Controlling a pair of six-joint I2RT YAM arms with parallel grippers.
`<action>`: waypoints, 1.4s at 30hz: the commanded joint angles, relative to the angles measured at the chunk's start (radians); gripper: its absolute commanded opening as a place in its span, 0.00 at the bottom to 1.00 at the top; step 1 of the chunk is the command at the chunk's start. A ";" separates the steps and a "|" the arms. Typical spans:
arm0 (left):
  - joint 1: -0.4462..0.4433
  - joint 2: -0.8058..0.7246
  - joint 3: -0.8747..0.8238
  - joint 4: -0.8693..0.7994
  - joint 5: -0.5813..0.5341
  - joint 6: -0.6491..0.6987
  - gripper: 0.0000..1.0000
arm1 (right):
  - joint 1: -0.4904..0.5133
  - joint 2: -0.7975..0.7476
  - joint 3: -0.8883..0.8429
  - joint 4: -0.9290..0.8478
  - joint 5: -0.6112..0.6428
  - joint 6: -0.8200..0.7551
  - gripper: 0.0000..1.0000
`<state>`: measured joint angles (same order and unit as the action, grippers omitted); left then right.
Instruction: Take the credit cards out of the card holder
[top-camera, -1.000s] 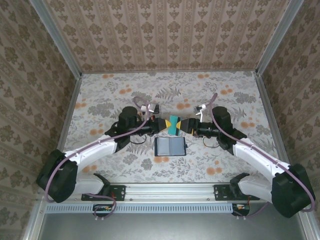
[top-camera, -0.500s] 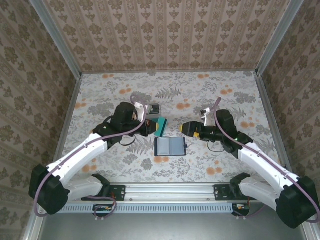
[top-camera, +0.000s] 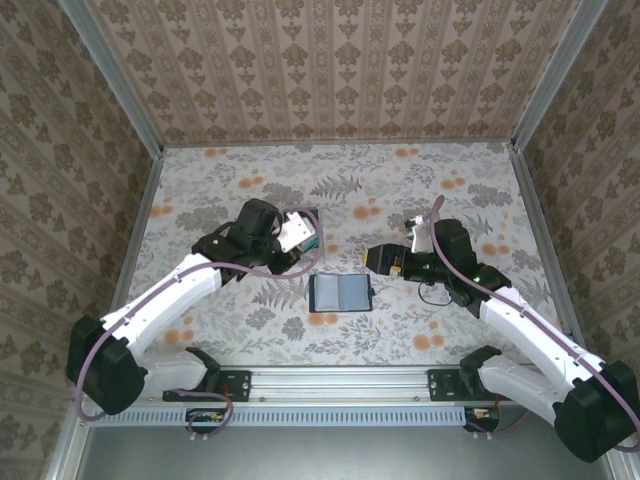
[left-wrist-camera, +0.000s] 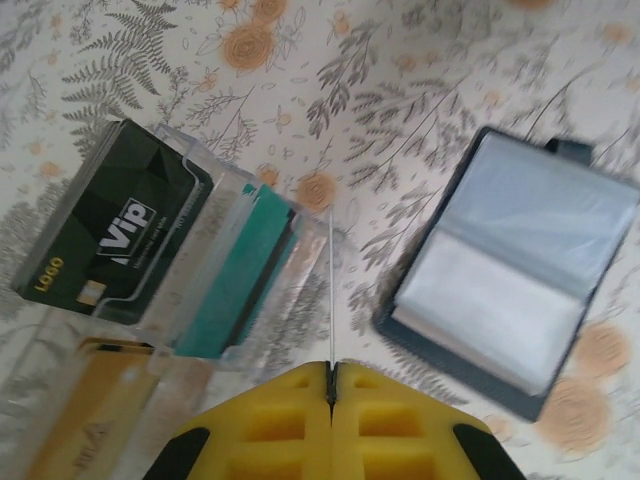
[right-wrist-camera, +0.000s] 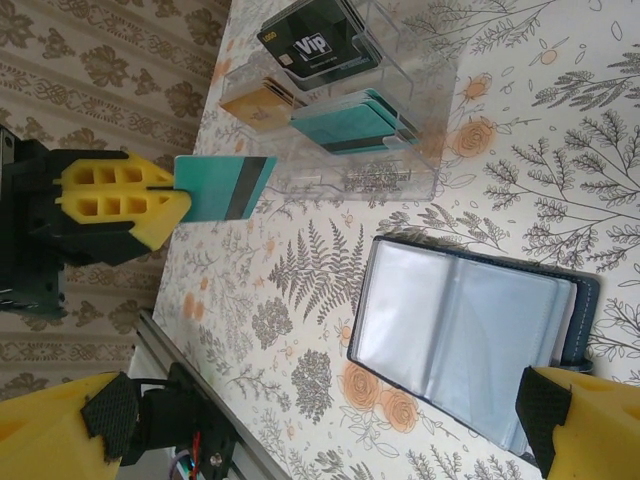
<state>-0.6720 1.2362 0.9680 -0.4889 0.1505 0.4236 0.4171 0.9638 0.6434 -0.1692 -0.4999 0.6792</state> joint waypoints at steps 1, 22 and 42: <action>0.001 0.023 0.036 -0.039 -0.059 0.281 0.00 | 0.005 -0.009 0.042 -0.030 0.021 -0.026 1.00; 0.011 0.265 0.105 0.068 -0.099 0.522 0.00 | 0.005 0.023 0.042 -0.031 0.039 -0.022 1.00; 0.048 0.379 0.160 0.060 -0.078 0.501 0.00 | 0.005 0.071 0.045 -0.003 0.029 -0.021 1.00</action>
<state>-0.6331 1.5970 1.1000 -0.4229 0.0593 0.9142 0.4171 1.0298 0.6594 -0.1837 -0.4770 0.6720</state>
